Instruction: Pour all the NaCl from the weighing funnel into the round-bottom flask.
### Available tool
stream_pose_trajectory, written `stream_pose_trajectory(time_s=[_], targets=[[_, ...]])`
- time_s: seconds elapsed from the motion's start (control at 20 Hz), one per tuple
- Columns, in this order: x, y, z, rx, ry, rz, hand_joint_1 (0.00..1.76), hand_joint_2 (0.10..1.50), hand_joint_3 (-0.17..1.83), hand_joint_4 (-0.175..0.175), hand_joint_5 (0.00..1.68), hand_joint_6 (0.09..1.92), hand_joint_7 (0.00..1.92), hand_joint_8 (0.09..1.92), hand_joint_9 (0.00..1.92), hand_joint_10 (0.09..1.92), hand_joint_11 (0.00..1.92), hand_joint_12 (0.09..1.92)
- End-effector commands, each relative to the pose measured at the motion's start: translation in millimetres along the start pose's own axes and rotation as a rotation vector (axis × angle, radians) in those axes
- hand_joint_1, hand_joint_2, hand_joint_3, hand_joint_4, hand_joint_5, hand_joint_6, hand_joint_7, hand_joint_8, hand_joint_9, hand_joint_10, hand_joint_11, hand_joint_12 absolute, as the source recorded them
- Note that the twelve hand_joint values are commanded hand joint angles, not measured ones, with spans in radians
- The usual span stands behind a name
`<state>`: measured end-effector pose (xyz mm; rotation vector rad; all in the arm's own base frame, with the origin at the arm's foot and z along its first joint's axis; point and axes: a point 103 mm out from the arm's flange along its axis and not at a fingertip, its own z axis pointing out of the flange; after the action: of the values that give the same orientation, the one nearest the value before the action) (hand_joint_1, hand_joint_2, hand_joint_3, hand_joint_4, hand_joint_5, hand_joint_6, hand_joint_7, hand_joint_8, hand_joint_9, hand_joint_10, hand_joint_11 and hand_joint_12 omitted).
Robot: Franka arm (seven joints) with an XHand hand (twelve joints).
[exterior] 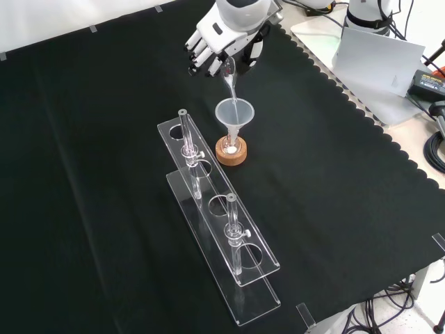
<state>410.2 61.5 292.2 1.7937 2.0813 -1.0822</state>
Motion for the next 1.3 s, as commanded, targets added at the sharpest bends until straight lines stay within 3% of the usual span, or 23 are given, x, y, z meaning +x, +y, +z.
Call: stream_pose_trajectory(time_s=[0.05,0.9,1.3], targets=[[1,1,-3,0.049,-0.045,0.013,1.12,0.64,0.72,0.175,1.24,0.76,0.4,0.64,0.72,0.48,0.53,1.26],[4,2,-12,0.081,-0.138,0.025,1.12,0.63,0.72,0.175,1.24,0.76,0.39,0.64,0.72,0.48,0.53,1.26],[5,2,-15,0.085,-0.149,0.028,1.12,0.63,0.72,0.175,1.24,0.75,0.38,0.64,0.71,0.48,0.52,1.26]])
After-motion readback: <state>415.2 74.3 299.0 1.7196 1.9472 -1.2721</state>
